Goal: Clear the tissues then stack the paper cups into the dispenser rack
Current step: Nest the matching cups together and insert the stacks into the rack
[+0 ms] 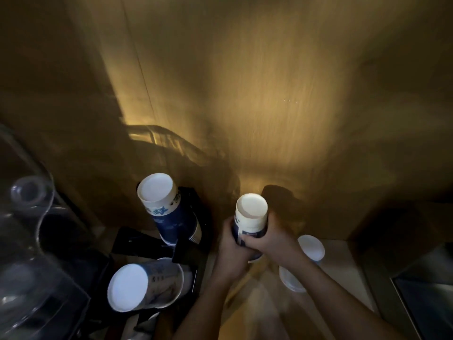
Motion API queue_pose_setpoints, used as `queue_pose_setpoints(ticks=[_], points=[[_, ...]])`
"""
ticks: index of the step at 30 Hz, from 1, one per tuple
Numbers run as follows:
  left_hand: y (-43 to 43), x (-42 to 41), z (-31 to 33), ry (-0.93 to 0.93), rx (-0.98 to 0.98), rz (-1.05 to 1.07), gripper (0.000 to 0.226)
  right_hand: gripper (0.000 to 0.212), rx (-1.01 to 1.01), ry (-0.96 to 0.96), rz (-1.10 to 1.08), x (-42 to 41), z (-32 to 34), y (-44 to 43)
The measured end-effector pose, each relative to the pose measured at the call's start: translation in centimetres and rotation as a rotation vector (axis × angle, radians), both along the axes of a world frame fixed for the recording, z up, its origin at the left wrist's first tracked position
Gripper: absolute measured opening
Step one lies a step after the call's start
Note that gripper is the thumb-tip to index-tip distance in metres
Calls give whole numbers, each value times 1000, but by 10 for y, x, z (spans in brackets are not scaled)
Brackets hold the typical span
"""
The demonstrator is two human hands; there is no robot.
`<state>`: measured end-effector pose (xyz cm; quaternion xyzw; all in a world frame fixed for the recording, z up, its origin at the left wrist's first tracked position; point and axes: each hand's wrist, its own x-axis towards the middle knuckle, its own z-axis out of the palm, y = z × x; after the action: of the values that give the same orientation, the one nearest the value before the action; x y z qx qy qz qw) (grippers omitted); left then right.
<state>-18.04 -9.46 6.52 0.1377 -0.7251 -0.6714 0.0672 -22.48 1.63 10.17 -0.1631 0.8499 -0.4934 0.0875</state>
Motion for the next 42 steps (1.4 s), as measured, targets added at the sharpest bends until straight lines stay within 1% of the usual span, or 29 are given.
queue_pose_setpoints(ticks=[4, 7, 10, 13, 16, 19, 22, 25, 30, 36, 39, 42], points=[[-7, 6, 51, 141, 13, -31, 78, 69, -98, 95, 34, 1, 49, -5], [-15, 17, 90, 244, -28, -39, 77, 69, -178, 151, 85, 9, 85, -10], [-26, 33, 125, 315, -99, 30, 78, 68, -236, 207, 151, 19, 119, -21], [-40, 49, 158, 368, -160, 82, 73, 66, -310, 293, 213, 29, 151, -38], [-58, 63, 186, 439, -212, 141, 67, 64, -336, 395, 241, 38, 179, -58], [-79, 72, 202, 473, -232, 189, 69, 64, -326, 432, 261, 44, 194, -79], [-97, 77, 206, 456, -242, 226, 72, 70, -309, 415, 291, 46, 198, -100], [-113, 76, 200, 411, -227, 244, 70, 70, -301, 374, 326, 45, 193, -117], [-130, 74, 183, 298, -195, 253, 80, 71, -237, 301, 344, 36, 173, -132], [-133, 71, 165, 137, -198, 189, 80, 84, -107, 332, 349, 29, 154, -134], [-135, 70, 164, 107, -211, 182, 78, 89, -76, 394, 356, 31, 153, -133], [-140, 70, 168, 91, -260, 173, 74, 90, -51, 397, 365, 31, 154, -132]])
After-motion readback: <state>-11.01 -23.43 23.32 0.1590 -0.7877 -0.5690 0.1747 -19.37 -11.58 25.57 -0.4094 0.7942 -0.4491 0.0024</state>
